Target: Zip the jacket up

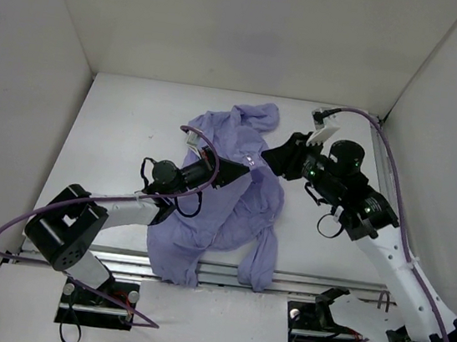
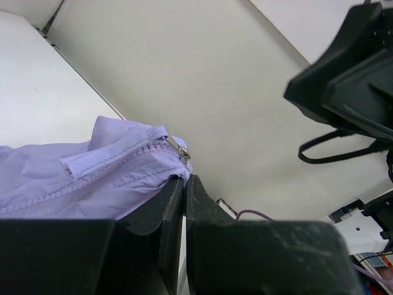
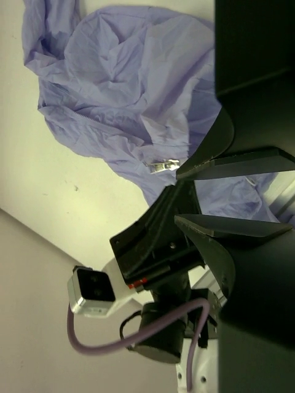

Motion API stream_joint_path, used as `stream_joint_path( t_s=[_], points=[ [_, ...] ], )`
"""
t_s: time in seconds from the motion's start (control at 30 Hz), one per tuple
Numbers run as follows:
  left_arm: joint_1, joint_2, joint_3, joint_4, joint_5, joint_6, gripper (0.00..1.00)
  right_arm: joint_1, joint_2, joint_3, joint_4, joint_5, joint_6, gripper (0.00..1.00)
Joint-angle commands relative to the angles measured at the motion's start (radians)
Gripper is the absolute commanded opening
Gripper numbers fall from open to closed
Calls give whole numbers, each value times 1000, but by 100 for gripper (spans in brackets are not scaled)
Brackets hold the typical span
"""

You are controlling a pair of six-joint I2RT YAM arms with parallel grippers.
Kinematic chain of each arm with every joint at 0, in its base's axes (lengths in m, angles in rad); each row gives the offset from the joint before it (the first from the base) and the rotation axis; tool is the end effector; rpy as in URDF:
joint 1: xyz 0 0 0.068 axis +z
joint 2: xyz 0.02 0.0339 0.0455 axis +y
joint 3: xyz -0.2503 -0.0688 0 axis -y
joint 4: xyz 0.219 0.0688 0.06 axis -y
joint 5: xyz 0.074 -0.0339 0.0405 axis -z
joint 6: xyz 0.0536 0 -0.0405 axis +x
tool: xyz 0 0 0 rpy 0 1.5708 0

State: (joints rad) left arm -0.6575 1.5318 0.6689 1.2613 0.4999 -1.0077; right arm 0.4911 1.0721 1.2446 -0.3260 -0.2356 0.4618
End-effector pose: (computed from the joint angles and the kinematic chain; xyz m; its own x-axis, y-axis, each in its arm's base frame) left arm 0.2295 -0.2097 0.2832 -0.5853 -0.4857 -0.6492 0.7326 0.0262 -0.6801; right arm 0.1972 0.1197 0.4107 -0.4157 0.2690 -0.8688 -0.5326 0.7024 0.4723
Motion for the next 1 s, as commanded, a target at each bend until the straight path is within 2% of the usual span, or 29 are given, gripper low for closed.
stream_joint_path(
  t_s=[0.0,0.13,0.23,0.33,0.5,0.7,0.97],
  points=[
    [-2,-30,40,412,5,-2,0,0,-61,-56,64,24,93,26],
    [-2,-36,47,412,-3,-2,0,-5,-95,-153,102,13,162,26],
    [-2,-39,57,408,-4,-2,0,-11,-129,-243,235,-33,244,26],
    [7,-39,67,409,-9,-9,0,-25,-132,-371,451,-93,333,26],
    [7,-42,75,406,-11,-15,0,-33,-132,-485,637,-111,409,26],
    [16,-35,81,412,-20,-19,0,-42,-146,-566,836,-61,469,26],
    [44,-38,93,412,-23,-26,0,-51,-103,-573,924,-25,503,26]
  ],
)
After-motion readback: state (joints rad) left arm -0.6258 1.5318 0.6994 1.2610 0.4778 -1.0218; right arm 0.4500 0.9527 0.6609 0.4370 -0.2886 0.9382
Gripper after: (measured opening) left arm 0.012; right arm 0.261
